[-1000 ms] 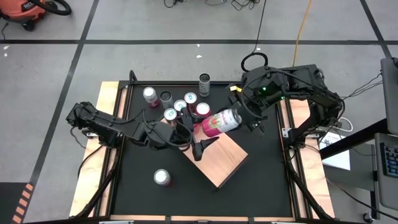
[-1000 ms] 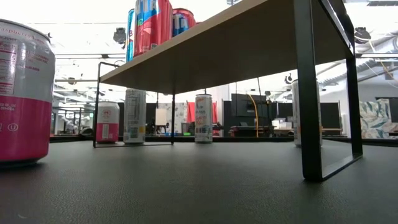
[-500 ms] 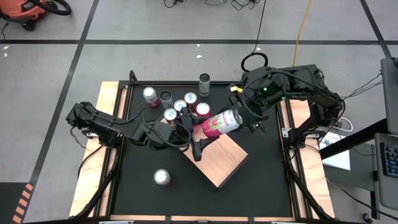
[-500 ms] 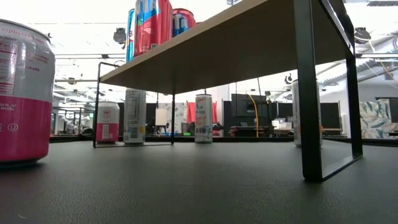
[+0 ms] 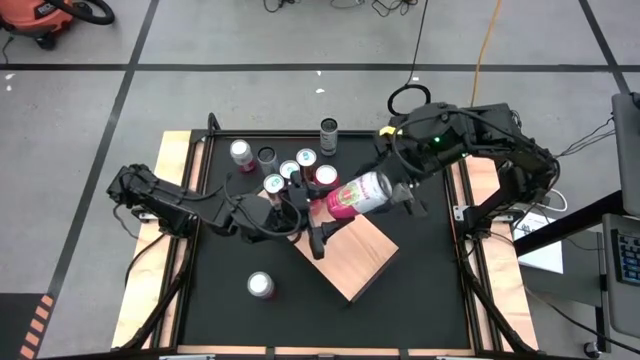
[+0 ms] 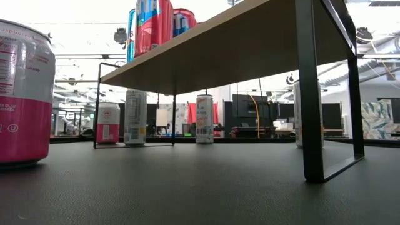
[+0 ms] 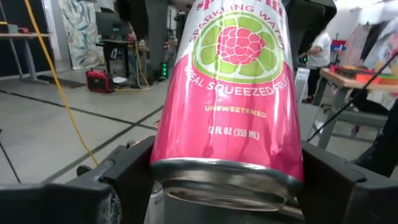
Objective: Place canned beverage on shelf
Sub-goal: Put the right pink soda can on the shelf
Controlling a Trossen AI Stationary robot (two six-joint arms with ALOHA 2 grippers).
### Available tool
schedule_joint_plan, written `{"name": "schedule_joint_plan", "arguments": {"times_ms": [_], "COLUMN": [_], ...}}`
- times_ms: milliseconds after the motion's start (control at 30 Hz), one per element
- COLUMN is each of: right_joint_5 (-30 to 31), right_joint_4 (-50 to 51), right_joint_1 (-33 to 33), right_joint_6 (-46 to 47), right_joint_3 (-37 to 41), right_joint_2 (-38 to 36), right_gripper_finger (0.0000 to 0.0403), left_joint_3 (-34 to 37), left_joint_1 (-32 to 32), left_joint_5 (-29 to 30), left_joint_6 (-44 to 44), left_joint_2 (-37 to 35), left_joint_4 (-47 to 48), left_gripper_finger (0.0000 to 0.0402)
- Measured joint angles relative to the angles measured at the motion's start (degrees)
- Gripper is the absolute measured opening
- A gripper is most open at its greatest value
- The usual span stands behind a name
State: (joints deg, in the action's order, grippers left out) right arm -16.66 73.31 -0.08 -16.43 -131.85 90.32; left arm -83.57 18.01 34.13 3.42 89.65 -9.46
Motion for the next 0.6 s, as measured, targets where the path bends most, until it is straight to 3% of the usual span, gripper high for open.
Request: {"name": "schedule_joint_plan", "arguments": {"times_ms": [267,600], "right_joint_5": [-1.38,4.51], "right_joint_4": [-2.61,-20.38], "right_joint_1": [0.02,-0.46], "right_joint_6": [21.02,24.29], "right_joint_3": [0.00,0.02], "right_joint_2": [-0.35,-0.35], "right_gripper_finger": [0.0397,0.0394], "left_joint_3": [0.00,-0.13], "left_joint_1": [1.85,3.25], "left_joint_5": [7.12,11.63], "left_joint_6": [-11.55,-21.47], "left_joint_2": [0.00,-0.20], "left_joint_4": [-10.94,-20.01], "left_gripper_finger": [0.0303,0.0303]}}
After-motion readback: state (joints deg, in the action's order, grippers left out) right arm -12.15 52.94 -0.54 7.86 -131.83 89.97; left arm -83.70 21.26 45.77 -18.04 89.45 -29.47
